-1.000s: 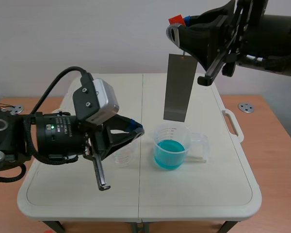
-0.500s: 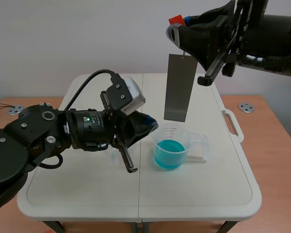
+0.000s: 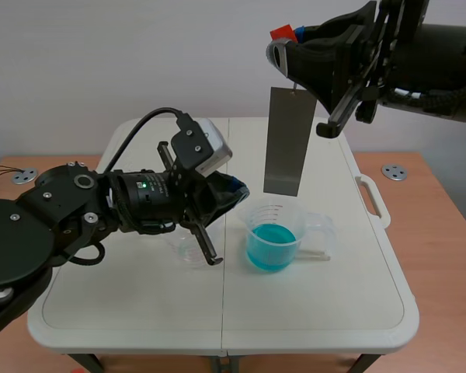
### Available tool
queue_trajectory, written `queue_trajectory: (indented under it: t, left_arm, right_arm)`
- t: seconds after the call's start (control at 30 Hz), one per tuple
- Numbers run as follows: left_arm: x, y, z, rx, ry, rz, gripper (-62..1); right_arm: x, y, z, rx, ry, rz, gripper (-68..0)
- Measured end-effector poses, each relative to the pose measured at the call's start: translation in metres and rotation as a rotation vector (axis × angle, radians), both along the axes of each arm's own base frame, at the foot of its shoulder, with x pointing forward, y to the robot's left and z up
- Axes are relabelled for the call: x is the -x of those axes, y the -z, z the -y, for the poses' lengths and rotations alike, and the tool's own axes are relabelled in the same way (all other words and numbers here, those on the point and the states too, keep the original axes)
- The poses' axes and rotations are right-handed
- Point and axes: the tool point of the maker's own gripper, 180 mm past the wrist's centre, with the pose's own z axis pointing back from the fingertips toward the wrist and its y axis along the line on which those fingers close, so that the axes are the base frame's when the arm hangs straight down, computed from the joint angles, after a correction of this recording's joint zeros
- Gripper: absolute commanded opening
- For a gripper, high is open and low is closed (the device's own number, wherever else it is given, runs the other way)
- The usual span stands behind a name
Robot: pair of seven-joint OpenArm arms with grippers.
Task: Hold the metal plate by the orange handle, dip it into the blue solution, take it out and point at it, then put the plate back in the beaker on the left.
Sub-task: 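Point at the plate with the left hand, then lower the plate into the blue solution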
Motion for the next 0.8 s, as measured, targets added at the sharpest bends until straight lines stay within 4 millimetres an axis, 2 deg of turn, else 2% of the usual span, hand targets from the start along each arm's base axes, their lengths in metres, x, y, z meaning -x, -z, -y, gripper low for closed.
queue_trajectory:
  t: [0.23, 0.33, 0.4, 0.57, 0.7, 0.8]
  left_arm:
    - [-0.001, -0.005, -0.004, 0.022, -0.004, 0.025, -59.2]
    - [0.001, -0.009, -0.018, 0.046, -0.009, 0.055, -59.2]
    - [0.003, -0.011, -0.038, 0.046, -0.041, 0.076, -59.2]
    - [0.015, -0.019, -0.107, -0.005, -0.127, 0.126, -59.2]
    - [0.035, -0.032, -0.160, -0.005, -0.197, 0.140, -59.2]
    - [0.054, -0.027, -0.205, -0.043, -0.272, 0.105, -59.2]
  right_arm:
    - [0.000, 0.000, 0.000, 0.000, 0.000, 0.000, -66.4]
    - [0.000, 0.000, 0.000, 0.000, 0.000, 0.000, -66.4]
    - [0.000, 0.000, 0.000, 0.000, 0.000, 0.000, -66.4]
    - [0.000, 0.000, 0.000, 0.000, 0.000, 0.000, -66.4]
    - [0.000, 0.000, 0.000, 0.001, 0.000, 0.000, -66.4]
    - [0.000, 0.001, 0.000, 0.006, 0.002, 0.000, -66.4]
